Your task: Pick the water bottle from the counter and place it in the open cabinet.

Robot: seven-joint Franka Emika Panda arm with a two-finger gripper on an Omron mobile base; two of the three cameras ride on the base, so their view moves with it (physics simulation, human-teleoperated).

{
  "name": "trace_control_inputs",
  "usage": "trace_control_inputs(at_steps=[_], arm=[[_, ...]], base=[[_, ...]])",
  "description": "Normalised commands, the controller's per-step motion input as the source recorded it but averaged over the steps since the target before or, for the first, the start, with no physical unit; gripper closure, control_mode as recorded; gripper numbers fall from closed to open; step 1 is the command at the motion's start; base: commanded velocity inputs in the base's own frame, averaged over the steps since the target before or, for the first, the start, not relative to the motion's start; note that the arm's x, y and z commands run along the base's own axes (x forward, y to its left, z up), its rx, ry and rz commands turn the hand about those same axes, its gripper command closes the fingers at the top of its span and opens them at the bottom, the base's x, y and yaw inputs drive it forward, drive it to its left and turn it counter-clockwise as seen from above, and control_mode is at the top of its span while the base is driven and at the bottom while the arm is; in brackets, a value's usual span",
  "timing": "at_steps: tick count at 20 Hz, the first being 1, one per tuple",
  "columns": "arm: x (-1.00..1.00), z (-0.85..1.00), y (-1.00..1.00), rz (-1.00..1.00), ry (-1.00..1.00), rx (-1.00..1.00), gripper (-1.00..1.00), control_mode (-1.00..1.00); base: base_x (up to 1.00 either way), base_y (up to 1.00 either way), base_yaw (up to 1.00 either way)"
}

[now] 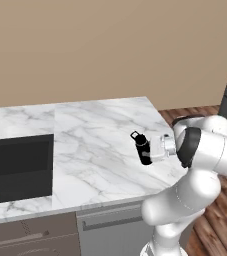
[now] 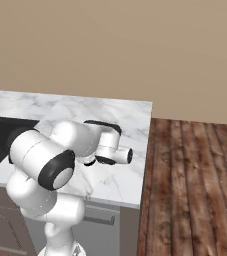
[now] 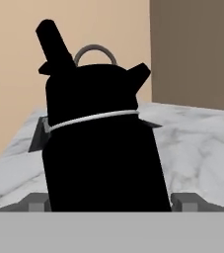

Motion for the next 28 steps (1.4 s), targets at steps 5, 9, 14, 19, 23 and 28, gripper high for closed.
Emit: trace_control_inputs(at_steps=[5, 9, 14, 19, 23, 28], arm=[[-0.21, 0.60, 0.00, 0.00, -0.13, 0.01, 1.00, -1.00], [-0.27, 0.63, 0.00, 0.00, -0.18, 0.02, 1.00, -1.00], [-0.28, 0.47, 0.00, 0.00, -0.18, 0.00, 1.00, -1.00], [-0.49, 0.38, 0.00, 0.00, -0.21, 0.00, 1.00, -1.00], [-0.49, 0.41, 0.00, 0.00, -0.20, 0.00, 1.00, -1.00], [-0.44, 0.34, 0.00, 0.00, -0.21, 0.00, 1.00, -1.00]], base=[[0.00, 0.00, 0.00], [0.00, 0.00, 0.00], [0.00, 0.00, 0.00], [0.00, 0.00, 0.00], [0.00, 0.00, 0.00], [0.00, 0.00, 0.00]])
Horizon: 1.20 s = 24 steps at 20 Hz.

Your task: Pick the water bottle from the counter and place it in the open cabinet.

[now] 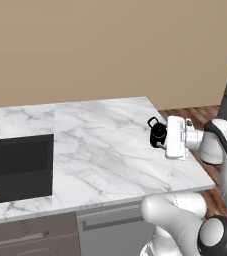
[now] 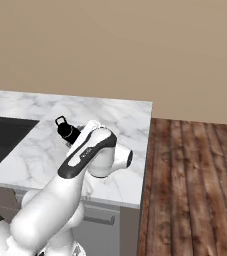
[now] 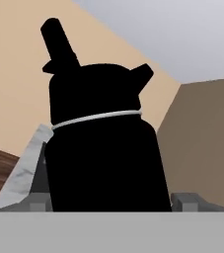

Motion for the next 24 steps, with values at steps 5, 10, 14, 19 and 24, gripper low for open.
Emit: trace_control_inputs(at_steps=[5, 10, 14, 19, 24], arm=[[-0.41, 0.30, 0.00, 0.00, -0.19, 0.00, 1.00, -1.00], [-0.47, 0.27, 0.00, 0.00, -0.22, 0.00, 1.00, -1.00], [-0.55, 0.22, 0.00, 0.00, -0.26, 0.00, 1.00, -1.00], [-0.60, 0.22, 0.00, 0.00, -0.27, 0.00, 1.00, -1.00], [-0.57, 0.15, 0.00, 0.00, -0.26, 0.00, 1.00, -1.00]], base=[[0.00, 0.00, 0.00], [0.00, 0.00, 0.00], [0.00, 0.00, 0.00], [0.00, 0.00, 0.00], [0.00, 0.00, 0.00]])
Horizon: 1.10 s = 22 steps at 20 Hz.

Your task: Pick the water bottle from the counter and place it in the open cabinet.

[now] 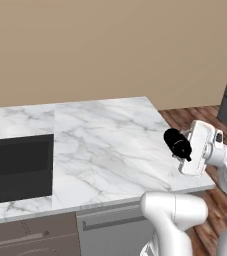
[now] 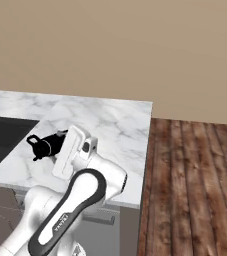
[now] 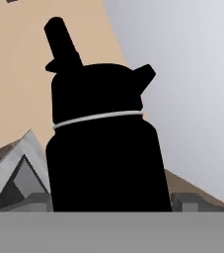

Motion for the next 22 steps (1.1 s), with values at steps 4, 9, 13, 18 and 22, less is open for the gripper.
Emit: trace_control_inputs(at_steps=[4, 9, 13, 18, 22], arm=[[-0.50, 0.08, 0.00, 0.00, -0.23, 0.00, 1.00, -1.00], [-0.47, 0.09, 0.00, 0.00, -0.22, 0.00, 1.00, -1.00], [-0.52, 0.09, -0.03, 0.00, -0.23, 0.00, 1.00, -1.00], [-0.57, 0.16, -0.01, 0.00, -0.26, 0.00, 1.00, -1.00], [-0.55, 0.26, 0.00, 0.00, -0.24, 0.00, 1.00, -1.00]], base=[[0.00, 0.00, 0.00], [0.00, 0.00, 0.00], [0.00, 0.00, 0.00], [0.00, 0.00, 0.00], [0.00, 0.00, 0.00]])
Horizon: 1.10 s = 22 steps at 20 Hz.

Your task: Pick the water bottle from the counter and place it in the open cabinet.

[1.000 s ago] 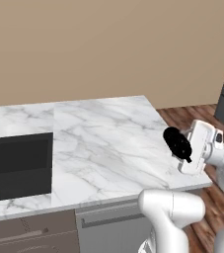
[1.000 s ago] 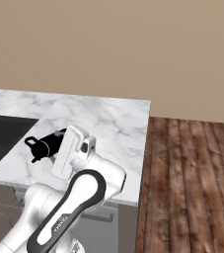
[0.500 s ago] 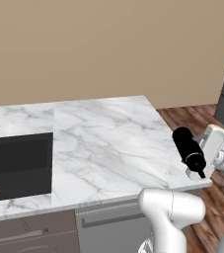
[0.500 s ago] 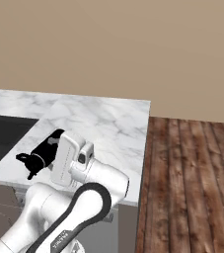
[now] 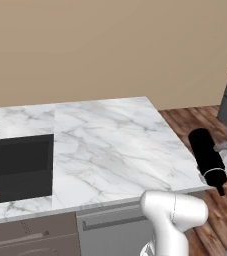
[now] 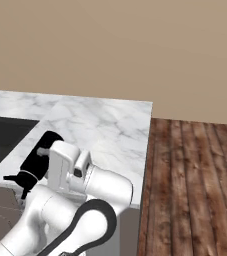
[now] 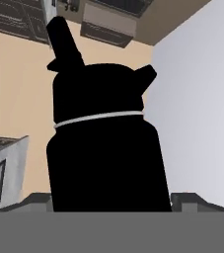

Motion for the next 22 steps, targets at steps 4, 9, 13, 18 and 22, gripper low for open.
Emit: trace_control_inputs(at_steps=[4, 9, 13, 18, 22], arm=[[-0.36, 0.29, 0.00, 0.00, -0.08, 0.00, 1.00, -1.00], [-0.05, 0.22, 0.00, 0.00, 0.00, 0.00, 1.00, -1.00], [-0.19, 0.14, 0.00, 0.00, -0.02, 0.00, 1.00, -1.00], [-0.13, 0.02, 0.00, 0.00, -0.01, 0.00, 1.00, -1.00], [0.00, 0.00, 0.00, 0.00, 0.00, 0.00, 1.00, -1.00]], base=[[0.00, 0.00, 0.00], [0.00, 0.00, 0.00], [0.00, 0.00, 0.00], [0.00, 0.00, 0.00], [0.00, 0.00, 0.00]])
